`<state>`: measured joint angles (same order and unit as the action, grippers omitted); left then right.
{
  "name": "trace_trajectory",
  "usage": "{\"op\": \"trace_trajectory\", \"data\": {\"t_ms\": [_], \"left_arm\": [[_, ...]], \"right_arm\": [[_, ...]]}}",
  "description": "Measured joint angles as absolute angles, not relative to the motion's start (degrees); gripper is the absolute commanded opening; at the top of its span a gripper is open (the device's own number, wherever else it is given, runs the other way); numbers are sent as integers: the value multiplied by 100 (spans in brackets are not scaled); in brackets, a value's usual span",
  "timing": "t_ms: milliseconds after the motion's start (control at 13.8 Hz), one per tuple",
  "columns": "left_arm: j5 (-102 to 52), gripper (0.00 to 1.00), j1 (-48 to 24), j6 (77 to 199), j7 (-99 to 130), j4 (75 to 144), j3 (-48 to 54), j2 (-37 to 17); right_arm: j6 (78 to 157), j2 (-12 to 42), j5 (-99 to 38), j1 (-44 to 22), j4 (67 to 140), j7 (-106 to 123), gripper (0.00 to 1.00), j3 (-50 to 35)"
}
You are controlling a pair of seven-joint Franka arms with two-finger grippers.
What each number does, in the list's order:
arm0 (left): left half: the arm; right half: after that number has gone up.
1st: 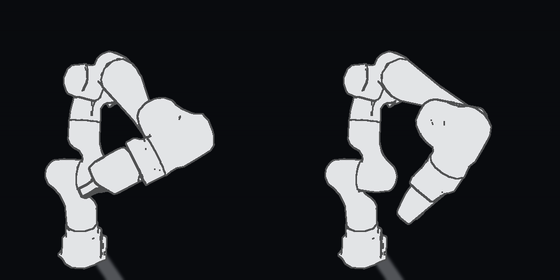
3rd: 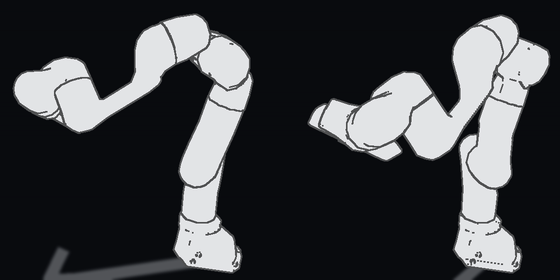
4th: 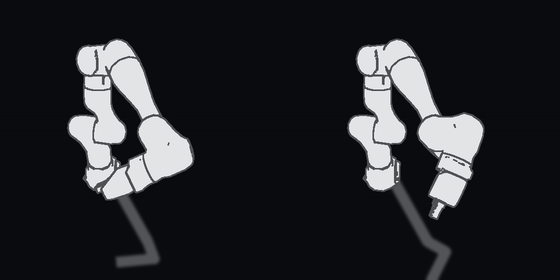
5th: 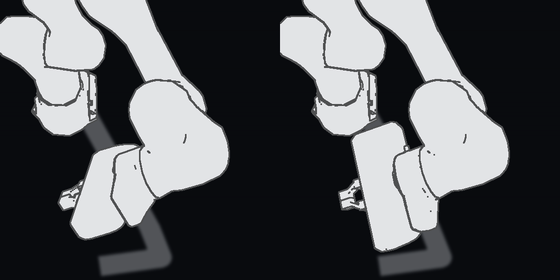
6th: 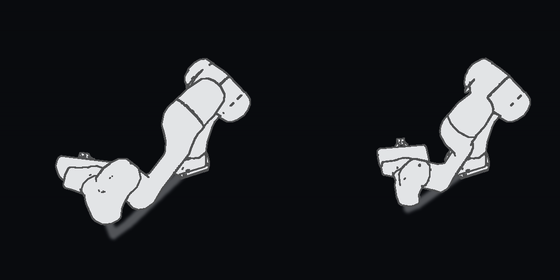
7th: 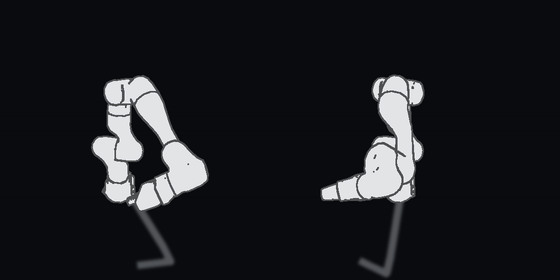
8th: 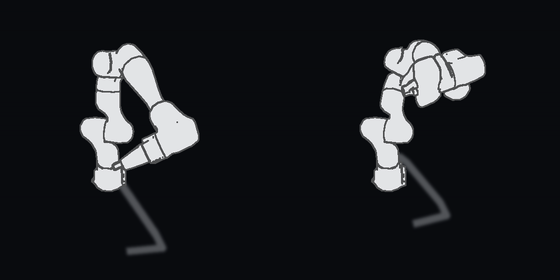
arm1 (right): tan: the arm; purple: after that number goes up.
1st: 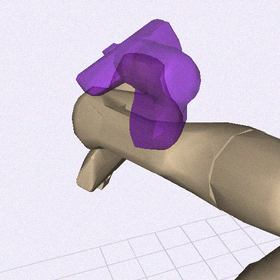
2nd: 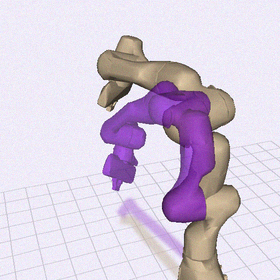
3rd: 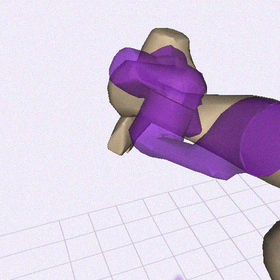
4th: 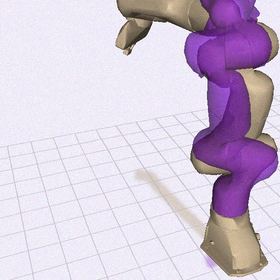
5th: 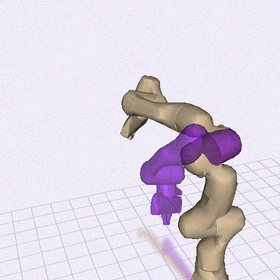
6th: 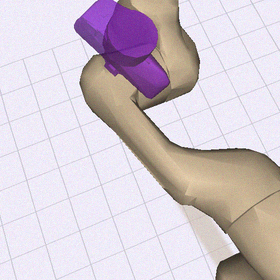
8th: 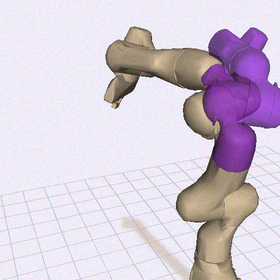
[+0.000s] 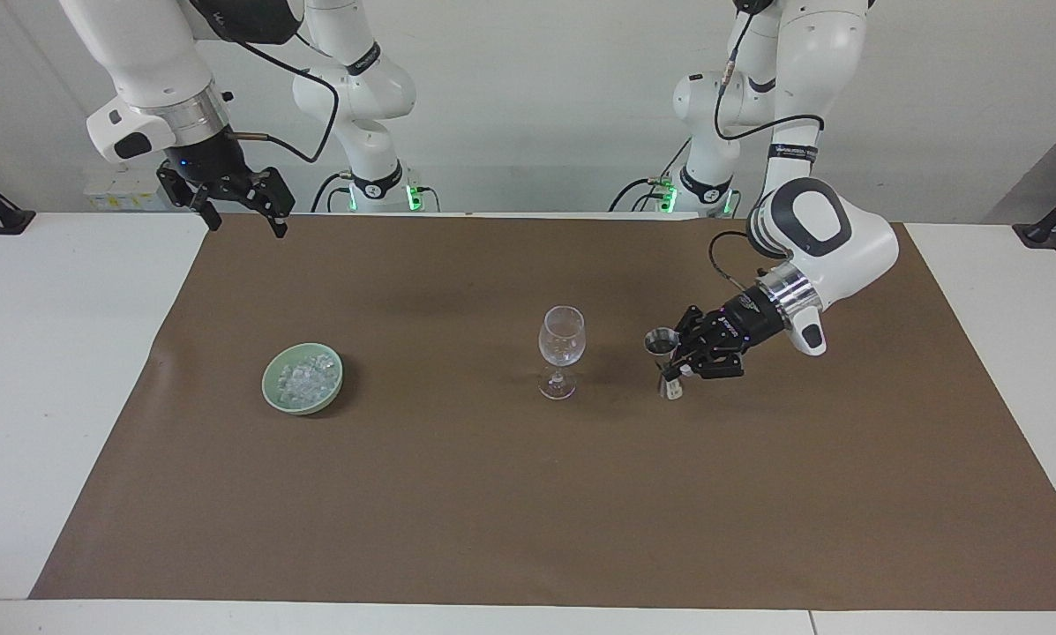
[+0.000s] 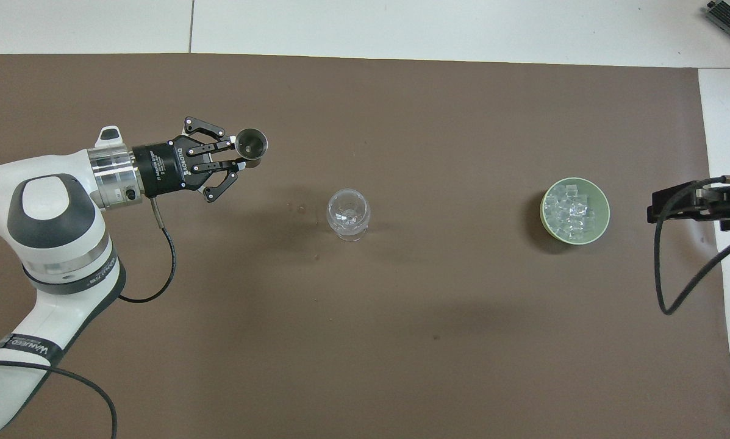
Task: Pour wine and add ice with both arms
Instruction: 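Carry the silver cup over the clear wine glass with the left gripper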
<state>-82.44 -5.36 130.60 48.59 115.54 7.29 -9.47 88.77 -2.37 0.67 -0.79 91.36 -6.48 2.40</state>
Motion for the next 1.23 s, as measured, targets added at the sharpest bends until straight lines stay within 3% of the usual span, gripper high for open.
{"op": "trace_trajectory", "data": {"t_ms": [1228], "left_arm": [[-8246,0,-1615,14575,4615,11977,725,-531]], "right_arm": [[8878,-275,67,-79,9135,-648,100,228]]}}
